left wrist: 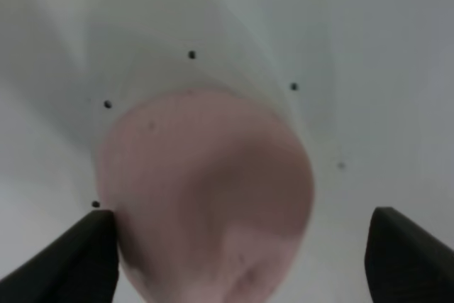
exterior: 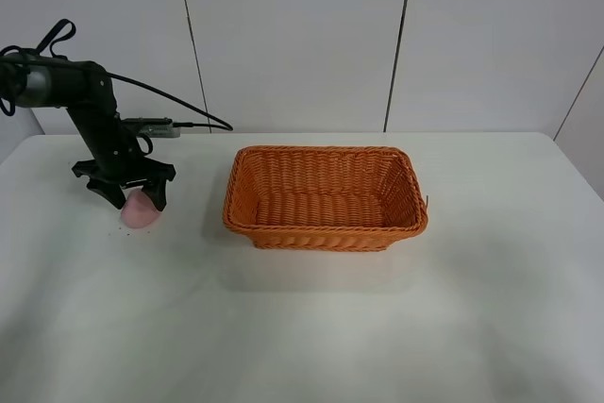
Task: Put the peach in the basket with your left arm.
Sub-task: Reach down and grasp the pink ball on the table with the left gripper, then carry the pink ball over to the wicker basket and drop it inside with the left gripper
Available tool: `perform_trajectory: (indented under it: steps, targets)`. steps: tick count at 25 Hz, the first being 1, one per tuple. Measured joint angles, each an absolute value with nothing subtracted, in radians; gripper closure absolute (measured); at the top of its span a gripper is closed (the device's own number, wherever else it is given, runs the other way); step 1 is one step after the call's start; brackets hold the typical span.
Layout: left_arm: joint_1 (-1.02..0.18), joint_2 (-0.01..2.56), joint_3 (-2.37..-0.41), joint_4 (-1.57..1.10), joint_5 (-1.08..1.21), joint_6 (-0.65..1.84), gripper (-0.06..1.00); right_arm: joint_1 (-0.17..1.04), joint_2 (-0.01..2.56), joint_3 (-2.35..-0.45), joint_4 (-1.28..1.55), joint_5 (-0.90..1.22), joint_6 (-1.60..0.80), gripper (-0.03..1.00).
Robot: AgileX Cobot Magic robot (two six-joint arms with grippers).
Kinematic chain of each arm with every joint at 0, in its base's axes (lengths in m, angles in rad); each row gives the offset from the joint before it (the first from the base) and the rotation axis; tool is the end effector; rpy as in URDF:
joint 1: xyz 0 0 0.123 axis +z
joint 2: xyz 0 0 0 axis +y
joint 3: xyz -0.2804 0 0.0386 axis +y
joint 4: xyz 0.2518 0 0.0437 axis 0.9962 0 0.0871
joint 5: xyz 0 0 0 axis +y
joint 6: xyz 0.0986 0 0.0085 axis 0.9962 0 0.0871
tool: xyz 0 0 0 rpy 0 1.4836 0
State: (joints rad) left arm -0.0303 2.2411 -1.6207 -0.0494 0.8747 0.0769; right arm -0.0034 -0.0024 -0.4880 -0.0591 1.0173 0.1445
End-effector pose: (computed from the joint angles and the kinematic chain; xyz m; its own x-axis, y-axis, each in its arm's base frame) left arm 0.4504 -0.0174 0.1103 -0.9836 0.0750 -0.1643 0.0810 0.9963 -0.0300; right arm 0.0105 -0.0050 0.2760 -0.4167 0.1144 -0.9018 0.0967 0.9920 0.0812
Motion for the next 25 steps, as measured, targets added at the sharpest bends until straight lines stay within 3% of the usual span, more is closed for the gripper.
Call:
perform_trajectory:
  steps: [7,9,12,15,16,25]
  targets:
    - [0.009,2.273,-1.621,-0.100,0.871,0.099,0.13,-0.003,-0.002,-0.488,-0.059,1.017,0.144,0.27]
    - [0.010,2.273,-1.621,-0.115,0.864,0.108,0.18,-0.003,-0.002,-0.488,-0.059,1.017,0.144,0.27]
    - [0.010,2.273,-1.621,-0.123,0.861,0.112,0.38,-0.003,-0.002,-0.488,-0.059,1.017,0.144,0.27]
    - [0.010,2.273,-1.622,-0.125,0.862,0.116,0.72,-0.003,-0.002,-0.488,-0.059,1.017,0.144,0.27]
    - [0.010,2.272,-1.626,-0.125,0.870,0.116,0.77,-0.003,-0.002,-0.488,-0.059,1.017,0.144,0.27]
    - [0.010,2.176,-1.737,-0.119,1.025,0.118,0.79,-0.003,-0.002,-0.488,-0.059,1.017,0.144,0.27]
